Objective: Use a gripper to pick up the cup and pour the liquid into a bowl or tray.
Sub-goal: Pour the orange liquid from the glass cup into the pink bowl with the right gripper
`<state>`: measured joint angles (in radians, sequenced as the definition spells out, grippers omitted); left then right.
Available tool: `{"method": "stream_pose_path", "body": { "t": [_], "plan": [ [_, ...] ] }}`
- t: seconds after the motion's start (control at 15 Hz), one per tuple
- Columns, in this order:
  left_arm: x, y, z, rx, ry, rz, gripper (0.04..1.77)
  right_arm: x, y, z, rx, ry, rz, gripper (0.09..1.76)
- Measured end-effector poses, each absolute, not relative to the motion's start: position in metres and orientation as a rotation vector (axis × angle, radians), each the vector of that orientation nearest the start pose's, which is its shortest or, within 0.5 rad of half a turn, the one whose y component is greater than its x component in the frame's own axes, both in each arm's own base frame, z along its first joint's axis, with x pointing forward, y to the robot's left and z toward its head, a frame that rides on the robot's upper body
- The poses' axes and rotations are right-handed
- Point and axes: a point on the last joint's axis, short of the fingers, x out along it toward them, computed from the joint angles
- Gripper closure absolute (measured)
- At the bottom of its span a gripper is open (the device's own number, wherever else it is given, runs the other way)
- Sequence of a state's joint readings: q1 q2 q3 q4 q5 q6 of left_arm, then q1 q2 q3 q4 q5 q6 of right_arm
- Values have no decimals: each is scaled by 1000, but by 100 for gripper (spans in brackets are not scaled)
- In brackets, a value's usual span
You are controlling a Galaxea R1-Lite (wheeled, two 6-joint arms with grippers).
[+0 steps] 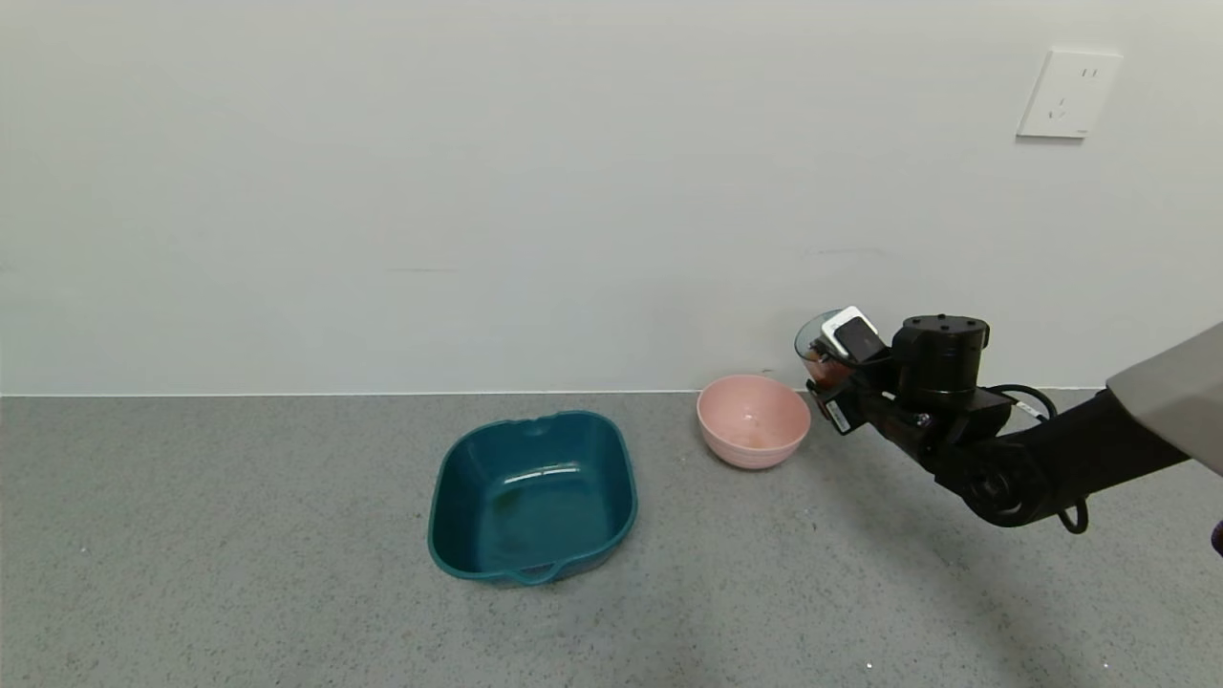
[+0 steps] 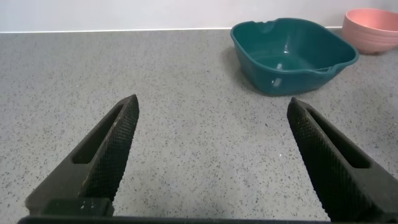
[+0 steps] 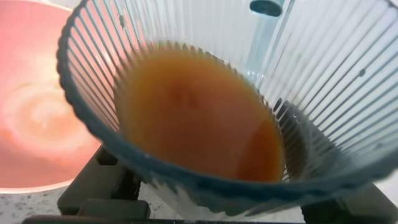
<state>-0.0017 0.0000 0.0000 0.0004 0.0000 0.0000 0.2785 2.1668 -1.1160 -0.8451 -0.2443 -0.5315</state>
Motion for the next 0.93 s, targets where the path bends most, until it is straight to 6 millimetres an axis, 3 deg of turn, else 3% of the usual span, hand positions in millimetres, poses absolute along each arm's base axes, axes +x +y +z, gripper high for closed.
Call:
{"method": "stream_pose_path", "body": {
  "t": [0.93],
  "plan": [
    [-23,0,75,0,0,-2,9,420,121,102,-966,191,72,48]
  ]
}}
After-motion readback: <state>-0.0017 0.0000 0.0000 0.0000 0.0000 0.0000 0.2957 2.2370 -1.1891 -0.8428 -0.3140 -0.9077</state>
